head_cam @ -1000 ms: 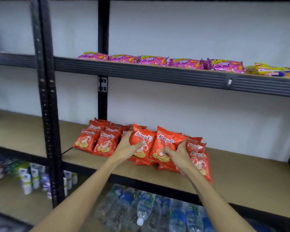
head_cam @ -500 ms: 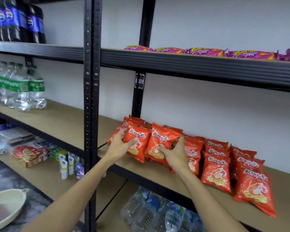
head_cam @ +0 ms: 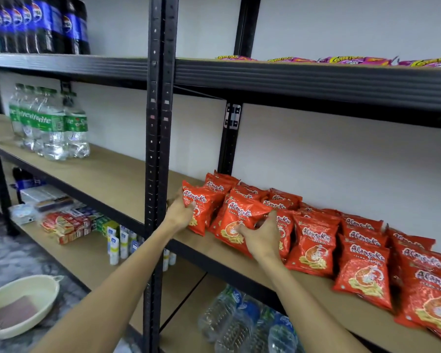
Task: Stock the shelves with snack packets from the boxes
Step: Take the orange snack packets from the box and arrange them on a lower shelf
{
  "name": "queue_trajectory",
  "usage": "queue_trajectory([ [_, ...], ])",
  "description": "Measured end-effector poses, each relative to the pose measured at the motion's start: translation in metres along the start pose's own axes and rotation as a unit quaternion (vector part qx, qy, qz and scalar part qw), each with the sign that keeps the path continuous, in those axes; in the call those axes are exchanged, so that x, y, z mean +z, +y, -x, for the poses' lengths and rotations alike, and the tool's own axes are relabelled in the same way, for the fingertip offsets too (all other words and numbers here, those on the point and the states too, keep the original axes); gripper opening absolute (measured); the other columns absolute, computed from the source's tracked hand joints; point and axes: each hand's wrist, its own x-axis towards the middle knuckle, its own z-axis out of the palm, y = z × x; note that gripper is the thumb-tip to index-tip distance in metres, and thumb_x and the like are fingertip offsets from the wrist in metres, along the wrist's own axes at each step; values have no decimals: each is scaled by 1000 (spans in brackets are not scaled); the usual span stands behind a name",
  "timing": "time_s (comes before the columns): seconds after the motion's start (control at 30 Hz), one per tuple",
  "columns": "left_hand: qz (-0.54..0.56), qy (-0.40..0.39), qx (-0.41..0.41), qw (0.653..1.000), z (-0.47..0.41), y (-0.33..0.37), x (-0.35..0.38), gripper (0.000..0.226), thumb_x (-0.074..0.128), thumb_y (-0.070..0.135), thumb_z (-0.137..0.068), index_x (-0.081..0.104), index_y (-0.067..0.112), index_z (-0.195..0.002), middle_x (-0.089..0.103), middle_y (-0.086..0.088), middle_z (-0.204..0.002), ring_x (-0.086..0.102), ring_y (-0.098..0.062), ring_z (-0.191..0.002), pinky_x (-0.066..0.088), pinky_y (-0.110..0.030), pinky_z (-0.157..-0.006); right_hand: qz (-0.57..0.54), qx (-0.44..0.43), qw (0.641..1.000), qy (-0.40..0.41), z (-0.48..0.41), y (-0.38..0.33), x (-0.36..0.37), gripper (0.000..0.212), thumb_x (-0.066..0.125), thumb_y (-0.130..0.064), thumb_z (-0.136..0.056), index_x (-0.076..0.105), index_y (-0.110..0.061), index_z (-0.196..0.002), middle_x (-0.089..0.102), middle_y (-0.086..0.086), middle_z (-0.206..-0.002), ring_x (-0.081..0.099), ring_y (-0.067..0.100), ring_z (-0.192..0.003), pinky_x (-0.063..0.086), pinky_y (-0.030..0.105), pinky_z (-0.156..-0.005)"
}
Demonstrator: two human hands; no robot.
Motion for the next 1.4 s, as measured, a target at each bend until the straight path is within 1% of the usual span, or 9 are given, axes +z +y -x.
queue_trajectory([
  [0.1,8,10,-25,1000,-3,-1,2,73,49,22,-104,-2,26,-158,45,-14,-146,63,-25,-111,49,-22,-65,5,-14,1000,18,3,1,13,87,91,-21,-68,36,-20,-135,58,1,-118,59,22,-113,51,46,-100],
  [0.23,21,57,0,998,1,-8,6,62,54,24,-102,17,30,-152,54,-9,-136,65,-14,-92,49,-18,-58,-3,-33,999,33,11,-2,27,84,88,-13,-72,32,-23,-133,53,0,-118,56,17,-108,50,36,-97],
  [0.37,20,73,44,996,10,-26,16,52,47,36,-104,26,28,-151,51,-2,-138,59,-16,-112,49,-19,-76,3,-46,998,46,18,-5,39,87,85,-9,-76,24,-28,-135,48,3,-126,53,15,-105,48,32,-91],
  [0.47,-12,90,55,994,11,-34,19,52,39,47,-104,24,33,-151,46,-3,-142,54,-22,-123,51,-37,-94,75,-58,993,65,20,-8,39,97,85,-17,-77,16,-34,-144,42,6,-126,56,22,-99,56,38,-80],
  [0.57,-79,111,60,989,11,-36,21,52,29,55,-103,17,39,-151,41,-6,-147,46,-27,-131,43,-49,-103,199,-113,969,93,22,-9,38,99,87,-27,-74,20,-30,-147,35,7,-122,50,18,-91,55,34,-69],
  [0.7,-152,140,89,974,19,-35,27,51,21,50,-105,13,39,-154,33,-10,-152,42,-30,-134,44,-53,-100,330,-216,914,93,25,-1,43,78,85,-25,-75,45,-29,-142,36,10,-134,49,26,-112,53,40,-83],
  [0.87,-194,138,98,966,15,-41,30,54,17,55,-103,14,40,-154,17,-10,-161,29,-34,-145,36,-60,-111,381,-289,877,50,31,6,48,44,80,-32,-81,67,-27,-123,53,7,-129,53,23,-112,53,38,-77],
  [1.17,-232,118,88,962,14,-41,32,55,15,54,-104,6,38,-156,11,-12,-163,14,-32,-151,12,-55,-120,376,-264,888,-14,31,10,48,47,71,-31,-90,60,-28,-136,41,5,-144,44,24,-128,50,40,-92],
  [1.4,-255,145,126,948,14,-41,34,64,5,63,-99,2,35,-156,-3,-7,-164,2,-31,-153,9,-54,-122,318,-255,912,-43,35,9,42,45,63,-28,-94,57,-25,-139,36,2,-150,38,23,-136,46,45,-100],
])
